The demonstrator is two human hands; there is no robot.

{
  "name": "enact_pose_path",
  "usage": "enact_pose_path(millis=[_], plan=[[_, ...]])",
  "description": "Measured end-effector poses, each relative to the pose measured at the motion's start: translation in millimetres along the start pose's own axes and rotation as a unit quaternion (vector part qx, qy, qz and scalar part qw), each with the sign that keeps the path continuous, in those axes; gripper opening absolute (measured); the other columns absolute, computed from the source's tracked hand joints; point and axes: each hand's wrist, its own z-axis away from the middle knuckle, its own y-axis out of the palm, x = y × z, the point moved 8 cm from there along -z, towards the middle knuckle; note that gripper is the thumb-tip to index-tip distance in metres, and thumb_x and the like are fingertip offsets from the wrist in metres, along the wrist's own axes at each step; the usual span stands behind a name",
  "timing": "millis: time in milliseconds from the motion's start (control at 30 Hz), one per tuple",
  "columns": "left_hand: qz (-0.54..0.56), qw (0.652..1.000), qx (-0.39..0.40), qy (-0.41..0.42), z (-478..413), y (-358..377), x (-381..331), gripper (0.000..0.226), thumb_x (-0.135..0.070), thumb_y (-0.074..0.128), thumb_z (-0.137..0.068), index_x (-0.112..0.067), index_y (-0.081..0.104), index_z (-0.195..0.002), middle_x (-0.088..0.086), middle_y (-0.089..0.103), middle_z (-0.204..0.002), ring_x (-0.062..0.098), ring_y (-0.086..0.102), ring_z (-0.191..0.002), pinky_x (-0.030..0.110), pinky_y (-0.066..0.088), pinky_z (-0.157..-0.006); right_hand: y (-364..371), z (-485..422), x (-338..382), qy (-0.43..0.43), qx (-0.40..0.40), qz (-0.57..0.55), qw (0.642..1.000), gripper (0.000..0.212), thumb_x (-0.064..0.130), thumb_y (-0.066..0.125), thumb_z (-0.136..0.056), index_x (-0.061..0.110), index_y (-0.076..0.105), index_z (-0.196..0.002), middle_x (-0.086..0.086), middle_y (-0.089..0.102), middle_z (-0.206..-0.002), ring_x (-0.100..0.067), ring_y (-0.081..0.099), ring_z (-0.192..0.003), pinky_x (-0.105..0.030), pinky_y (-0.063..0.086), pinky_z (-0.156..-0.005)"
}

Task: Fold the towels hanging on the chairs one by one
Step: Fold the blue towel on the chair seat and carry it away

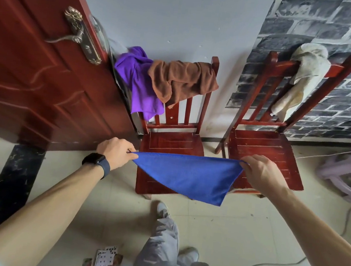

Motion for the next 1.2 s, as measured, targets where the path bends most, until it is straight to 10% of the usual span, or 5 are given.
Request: enact_pose_path(millis=[300,700,1200], plan=[[-0.040,0.998,0.027,0.027,-71,-4,35,0.018,-0.044,0.061,-0.090,-0.037,0.071,-0.103,-0.005,0.071,-0.104,0.023,0.065,-0.100,0.031,0.048,-0.075,41,-111,23,-0.041,0.070,0.031,0.996,0.013,0.003,0.080,-0.078,0.005,0.073,-0.089,-0.012,0.066,-0.078,-0.038,0.064,-0.071,-0.036,0.050,-0.057],[-0.065,0.979,-0.172,0.083,-119,-26,45,0.010,-0.025,0.082,-0.073,-0.024,0.076,-0.080,-0.002,0.071,-0.074,0.028,0.062,-0.070,0.035,0.043,-0.063,69,-180,20,0.004,0.007,0.055,0.998,0.008,0.002,0.071,-0.085,0.003,0.067,-0.092,-0.014,0.063,-0.082,-0.038,0.056,-0.079,-0.044,0.054,-0.054],[-0.097,0.990,0.098,-0.010,-26,245,57,0.019,-0.014,0.078,-0.072,-0.028,0.072,-0.083,-0.006,0.070,-0.079,0.024,0.063,-0.081,0.034,0.043,-0.072,289,28,-28,0.111,0.198,0.002,0.974,0.007,0.004,0.075,-0.082,0.008,0.072,-0.087,-0.011,0.064,-0.092,-0.037,0.060,-0.085,-0.037,0.048,-0.058]])
